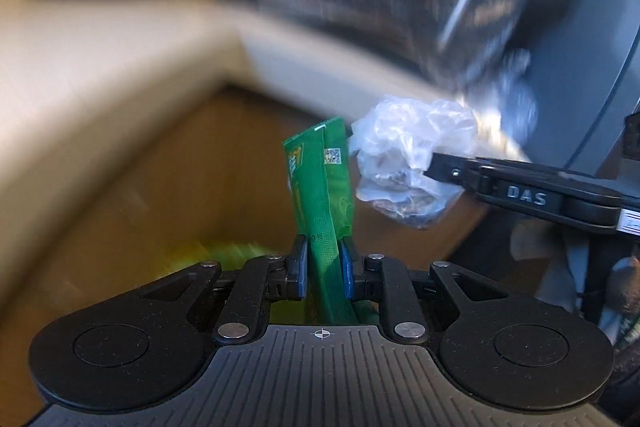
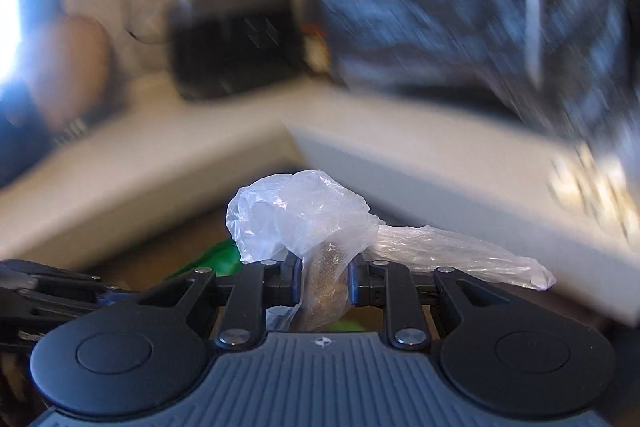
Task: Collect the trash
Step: 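Carry the wrapper and plastic bag down over the green bin, then open both tools to drop the wrapper and bag into the bin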
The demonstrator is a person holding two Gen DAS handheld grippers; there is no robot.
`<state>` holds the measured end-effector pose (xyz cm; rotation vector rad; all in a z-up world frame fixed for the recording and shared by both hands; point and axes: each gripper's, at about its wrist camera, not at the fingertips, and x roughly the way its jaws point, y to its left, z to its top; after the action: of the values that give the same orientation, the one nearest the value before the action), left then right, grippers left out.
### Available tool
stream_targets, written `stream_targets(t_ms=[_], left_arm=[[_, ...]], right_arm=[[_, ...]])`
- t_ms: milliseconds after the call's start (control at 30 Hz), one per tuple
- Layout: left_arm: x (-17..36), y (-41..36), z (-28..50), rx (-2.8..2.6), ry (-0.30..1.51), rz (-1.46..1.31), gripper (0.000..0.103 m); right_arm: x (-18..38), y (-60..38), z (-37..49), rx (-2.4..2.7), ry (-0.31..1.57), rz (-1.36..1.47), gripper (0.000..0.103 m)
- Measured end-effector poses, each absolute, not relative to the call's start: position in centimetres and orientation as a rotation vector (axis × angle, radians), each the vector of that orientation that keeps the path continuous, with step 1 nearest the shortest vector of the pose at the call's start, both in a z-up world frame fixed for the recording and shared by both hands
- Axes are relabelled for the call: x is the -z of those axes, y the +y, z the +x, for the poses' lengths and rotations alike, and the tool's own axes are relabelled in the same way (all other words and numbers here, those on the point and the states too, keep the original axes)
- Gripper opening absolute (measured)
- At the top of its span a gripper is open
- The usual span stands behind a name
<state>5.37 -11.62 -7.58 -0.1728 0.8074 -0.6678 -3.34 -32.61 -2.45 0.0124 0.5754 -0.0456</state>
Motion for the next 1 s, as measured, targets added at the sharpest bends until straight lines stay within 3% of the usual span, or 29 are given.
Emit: stream_targets(t_ms=[267, 500, 767, 867, 1000], left_arm=[[17.0, -15.9, 7.3, 0.626, 0.977, -0.16, 0.021], [23.5, -14.9, 11.5, 0.564, 1.044, -0.26, 0.021], [35.3, -15.3, 13.8, 0.538, 1.201, -0.39, 0.026], [36.5, -14.0, 13.6, 0.502, 1.235, -0.444, 0.026], [33.6, -11.8, 12.9, 0.499, 1.16, -0.446, 0.026]], right_arm=[[9.6, -37.7, -5.4, 0.143, 0.741, 0.125, 0.021], [12.9, -38.1, -5.4, 0.157, 0.792, 0.187, 0.021], [15.5, -37.2, -4.8, 0.176, 0.86, 0.174, 0.021], [16.2, -37.0, -4.3, 0.173, 0.883, 0.177, 0.021], [17.0, -36.4, -3.2, 0.161, 0.909, 0.197, 0.021]])
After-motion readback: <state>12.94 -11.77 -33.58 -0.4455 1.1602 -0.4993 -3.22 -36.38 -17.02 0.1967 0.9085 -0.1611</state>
